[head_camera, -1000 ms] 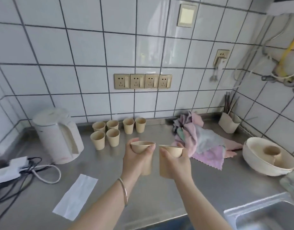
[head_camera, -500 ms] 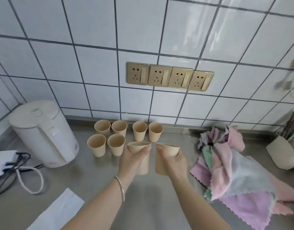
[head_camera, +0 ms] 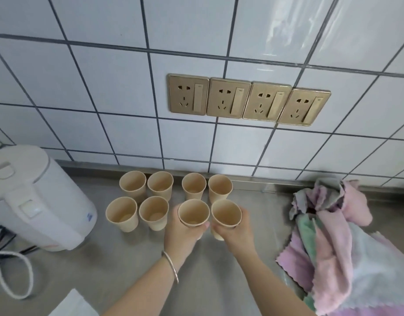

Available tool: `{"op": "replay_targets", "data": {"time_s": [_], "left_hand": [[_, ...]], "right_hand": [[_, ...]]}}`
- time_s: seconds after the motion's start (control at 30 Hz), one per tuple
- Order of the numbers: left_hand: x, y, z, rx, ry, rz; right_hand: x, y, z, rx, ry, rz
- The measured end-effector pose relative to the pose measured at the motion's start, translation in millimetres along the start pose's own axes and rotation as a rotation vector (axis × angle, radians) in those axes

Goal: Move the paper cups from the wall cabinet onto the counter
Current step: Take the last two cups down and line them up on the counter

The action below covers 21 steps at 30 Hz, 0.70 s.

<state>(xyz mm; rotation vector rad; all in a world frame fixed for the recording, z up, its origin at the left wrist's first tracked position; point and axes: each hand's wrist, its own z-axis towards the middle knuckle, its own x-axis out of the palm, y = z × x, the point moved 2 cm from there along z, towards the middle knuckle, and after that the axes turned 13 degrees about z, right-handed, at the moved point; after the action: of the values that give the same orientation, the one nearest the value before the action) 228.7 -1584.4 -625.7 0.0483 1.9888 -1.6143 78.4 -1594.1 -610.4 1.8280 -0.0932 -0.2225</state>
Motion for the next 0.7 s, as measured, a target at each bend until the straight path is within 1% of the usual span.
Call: {"op": "replay_targets", "data": {"time_s": [0.2, 0.37, 0.53, 0.7], "left_hand": [[19.8, 22.1, 11.6, 0.026, -0.059, 0.021], [27.8, 36.5, 19.5, -0.021, -0.083, -0.024], [34.2, 41.0, 24.6, -0.024, -0.110, -0.016], [35.8, 45.9, 25.5, -0.056, -0.093, -0.051]], "right_hand": [[6.2, -26.1, 23.4, 0.025, -0.017, -0.076], [8.5, -31.7, 30.8, 0.021, -0.037, -0.104], [10.0, -35.2, 34.5, 0.019, -0.030, -0.105], [13.5, -34.5, 35.5, 0.018, 0.003, -0.105]]}}
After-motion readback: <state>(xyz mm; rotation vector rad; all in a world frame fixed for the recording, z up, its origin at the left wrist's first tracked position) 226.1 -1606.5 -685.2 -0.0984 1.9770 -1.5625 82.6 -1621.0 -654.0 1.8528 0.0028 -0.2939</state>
